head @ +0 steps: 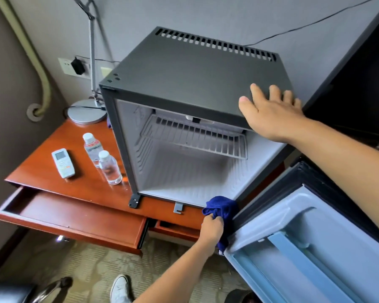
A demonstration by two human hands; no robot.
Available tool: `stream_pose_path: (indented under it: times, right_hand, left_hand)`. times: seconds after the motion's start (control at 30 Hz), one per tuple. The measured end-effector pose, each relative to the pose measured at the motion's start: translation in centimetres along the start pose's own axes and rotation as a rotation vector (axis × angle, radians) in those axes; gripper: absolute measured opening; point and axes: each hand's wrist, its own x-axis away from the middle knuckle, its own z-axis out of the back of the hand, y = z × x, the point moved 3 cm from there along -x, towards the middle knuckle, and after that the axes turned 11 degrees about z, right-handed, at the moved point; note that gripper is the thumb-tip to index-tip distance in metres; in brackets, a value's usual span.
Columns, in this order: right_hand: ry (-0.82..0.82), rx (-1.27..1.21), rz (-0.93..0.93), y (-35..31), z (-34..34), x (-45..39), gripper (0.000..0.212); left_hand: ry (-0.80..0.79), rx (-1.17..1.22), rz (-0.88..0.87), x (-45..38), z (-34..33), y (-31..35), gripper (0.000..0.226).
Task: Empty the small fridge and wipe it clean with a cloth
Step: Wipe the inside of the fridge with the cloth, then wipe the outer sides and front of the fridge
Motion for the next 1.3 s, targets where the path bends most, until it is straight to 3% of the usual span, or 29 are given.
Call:
stream_pose_path:
  times: [0.13,0.27,0.33,0.43,0.5,0.57,0.8,0.93,1.13,1.3]
  right_hand:
    - [-0.091,-0.060,0.007,-0.1,0.3,0.3,0.077]
    - [-0.158,-0.321,0.120,1.1,2.6,4.3,0.082]
    - [-0.166,-0.304,0.116,3.3,3.8,8.6,0.090]
    - [-0.209,-0.036,-0.160,8.4,3.7,16.3,0.091]
    - [-0.240,-0.081,-0.317,10.6,1.8,20.3,0.082]
    - [-0.210,-0.059,-0.337,11.3,-0.4,21.9,0.078]
    - [-0.177,0.009,-0.483,4.6,0.3,24.0,0.071]
    - [-0.104,-0.101,-0.550,1.3,-0.3,25.0,0.060]
    - [0.085,-0.525,-0.478,-3.8,-1.0,25.4,0.053]
    - [0.124,-0.567,-0.378,-9.4,-1.0,23.9,0.055]
  left_hand:
    - [-0.101,0.160,-0.114,6.5,2.0,3.7,0.031]
    - [-0.225,0.288,-0.218,11.1,5.5,5.8,0.016]
    - [-0.232,0.367,-0.210,11.7,8.4,6.1,0.015]
    - [-0.199,0.410,-0.193,11.7,13.5,5.9,0.037]
    - [-0.172,0.406,-0.181,11.1,16.8,5.6,0.053]
    - [-0.171,0.394,-0.151,11.0,19.6,5.0,0.058]
    - [-0.232,0.400,-0.172,13.9,26.2,4.3,0.054]
    - [-0.245,0.375,-0.192,15.3,31.2,2.9,0.046]
    - [-0.236,0.462,-0.166,16.7,38.3,0.3,0.036]
    - [-0.213,0.548,-0.142,18.1,44.2,-1.2,0.050]
